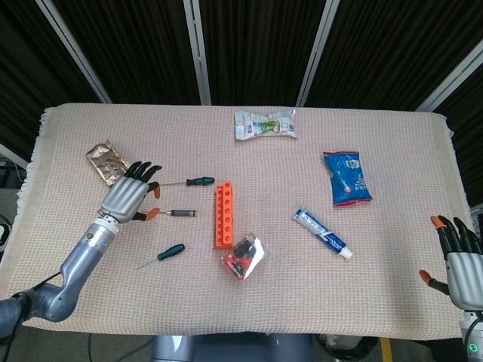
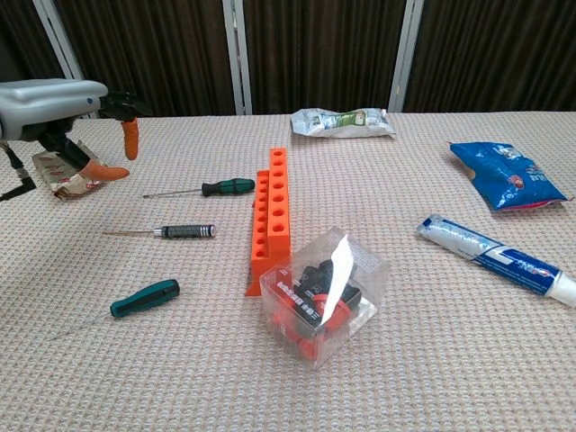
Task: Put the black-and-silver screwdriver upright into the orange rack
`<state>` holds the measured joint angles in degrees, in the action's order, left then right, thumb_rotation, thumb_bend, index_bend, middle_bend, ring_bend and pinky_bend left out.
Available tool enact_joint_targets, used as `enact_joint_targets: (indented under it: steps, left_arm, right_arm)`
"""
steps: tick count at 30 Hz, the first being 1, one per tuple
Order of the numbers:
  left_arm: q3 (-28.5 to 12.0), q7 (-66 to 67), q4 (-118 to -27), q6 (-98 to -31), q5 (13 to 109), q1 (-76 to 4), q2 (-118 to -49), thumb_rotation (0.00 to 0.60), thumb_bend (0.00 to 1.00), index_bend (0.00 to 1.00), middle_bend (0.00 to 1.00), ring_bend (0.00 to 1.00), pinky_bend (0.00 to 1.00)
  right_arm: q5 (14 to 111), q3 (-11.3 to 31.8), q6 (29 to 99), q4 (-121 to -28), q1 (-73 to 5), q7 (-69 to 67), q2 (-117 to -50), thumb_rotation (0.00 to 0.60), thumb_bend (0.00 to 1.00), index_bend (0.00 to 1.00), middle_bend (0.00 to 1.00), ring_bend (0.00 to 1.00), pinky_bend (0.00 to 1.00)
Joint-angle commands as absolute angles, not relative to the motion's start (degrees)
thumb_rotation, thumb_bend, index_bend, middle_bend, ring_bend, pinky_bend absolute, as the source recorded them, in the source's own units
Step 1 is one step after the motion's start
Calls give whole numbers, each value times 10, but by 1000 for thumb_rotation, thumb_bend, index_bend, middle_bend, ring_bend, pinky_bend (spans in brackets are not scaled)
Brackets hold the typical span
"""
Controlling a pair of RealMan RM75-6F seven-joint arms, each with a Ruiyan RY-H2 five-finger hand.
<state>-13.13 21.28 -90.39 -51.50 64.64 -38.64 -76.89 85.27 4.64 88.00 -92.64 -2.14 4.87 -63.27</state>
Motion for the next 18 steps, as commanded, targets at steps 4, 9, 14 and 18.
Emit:
enact_joint_targets:
  steps: [4, 9, 14, 18]
  left_arm:
    - [-128, 246, -843, -514, 609, -420, -840, 529, 255, 462, 51, 0, 0]
    - [-127, 262, -799, -511, 584, -440, -893, 528, 293, 471, 49, 0, 0]
    - [-126, 278, -771, -509, 566, -459, -931, 530, 337, 480, 48, 0, 0]
    - [-124, 297, -749, -516, 555, -469, -957, 528, 352, 485, 48, 0, 0]
  right_arm:
    - [849, 48, 874, -924, -24, 46, -633, 600, 0, 51, 73, 0, 146]
    - [844, 49, 873, -921, -23, 44, -633, 600, 0, 52, 73, 0, 146]
    - [841, 48, 876, -919, -19, 40, -632, 600, 0, 52, 74, 0, 146]
    - [839, 47, 879, -918, -16, 39, -632, 600, 0, 52, 74, 0, 146]
